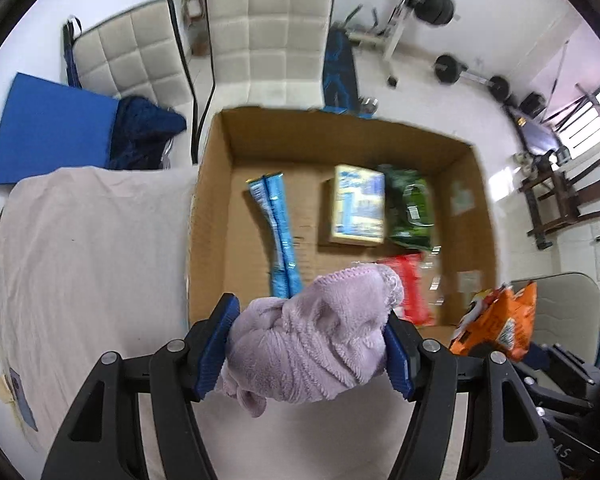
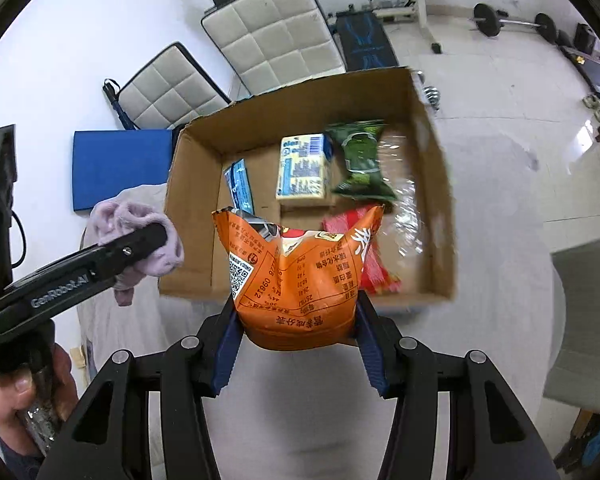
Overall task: Organize soft objects
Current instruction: 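Place the lilac cloth and orange bag into the box and open both tools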
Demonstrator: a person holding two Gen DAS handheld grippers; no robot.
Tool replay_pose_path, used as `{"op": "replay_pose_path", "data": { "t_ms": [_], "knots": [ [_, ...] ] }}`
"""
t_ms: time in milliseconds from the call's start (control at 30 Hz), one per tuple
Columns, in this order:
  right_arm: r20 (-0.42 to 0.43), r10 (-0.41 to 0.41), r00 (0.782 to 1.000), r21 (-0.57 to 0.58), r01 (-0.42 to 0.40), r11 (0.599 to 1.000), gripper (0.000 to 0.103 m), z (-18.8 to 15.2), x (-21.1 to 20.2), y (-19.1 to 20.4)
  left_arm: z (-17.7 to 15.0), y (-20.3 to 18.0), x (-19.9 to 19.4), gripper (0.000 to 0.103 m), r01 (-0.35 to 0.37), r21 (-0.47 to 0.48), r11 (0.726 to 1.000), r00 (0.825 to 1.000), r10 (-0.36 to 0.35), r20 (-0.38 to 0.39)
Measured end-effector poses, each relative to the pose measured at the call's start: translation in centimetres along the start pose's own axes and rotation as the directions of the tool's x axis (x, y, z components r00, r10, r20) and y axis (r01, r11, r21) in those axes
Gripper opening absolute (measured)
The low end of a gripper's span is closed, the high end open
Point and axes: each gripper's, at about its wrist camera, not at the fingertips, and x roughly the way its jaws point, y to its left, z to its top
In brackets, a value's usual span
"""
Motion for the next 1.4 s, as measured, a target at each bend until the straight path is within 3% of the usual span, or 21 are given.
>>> {"op": "replay_pose_path", "data": {
  "t_ms": [267,533,933,1033,1167,1333,1400],
  "knots": [
    [-0.093,-0.016,0.996,-0.016,0.015,1.000,0.055,2.2,7.5,1.4,1.8,2.1,5.9,0.064,0.006,-0.031,1.000,0.989,-0.010,-0.145],
    [-0.182,-0.027,0.983,-0.050,0.018,0.999,0.055,2.1,13.1,2.2,1.3,1.9,9.0,0.064,0.006,-0.012,1.000,0.976,-0.009,-0.216],
    [-0.253,-0.036,0.967,-0.067,0.020,0.998,0.060,2.1,16.0,2.5,1.2,2.0,10.6,0.072,-0.049,-0.023,0.999,0.955,0.040,-0.293],
    [-0.267,-0.071,0.961,-0.062,0.056,0.997,0.069,2.2,16.3,2.2,1.1,2.1,10.7,0.072,-0.035,-0.040,0.999,0.951,0.021,-0.307],
    [-0.272,-0.079,0.959,-0.056,0.066,0.996,0.070,2.2,16.3,2.0,0.9,2.2,10.5,0.073,-0.031,-0.051,0.998,0.952,0.014,-0.305],
    [-0.255,-0.101,0.961,-0.052,0.091,0.994,0.071,2.3,15.3,1.2,0.8,2.1,9.6,0.091,-0.032,-0.054,0.998,0.961,0.016,-0.277],
    [-0.241,-0.122,0.963,-0.055,0.112,0.992,0.078,2.4,14.8,0.9,0.6,1.9,9.2,0.097,-0.035,-0.048,0.998,0.963,0.021,-0.268]
  ]
}}
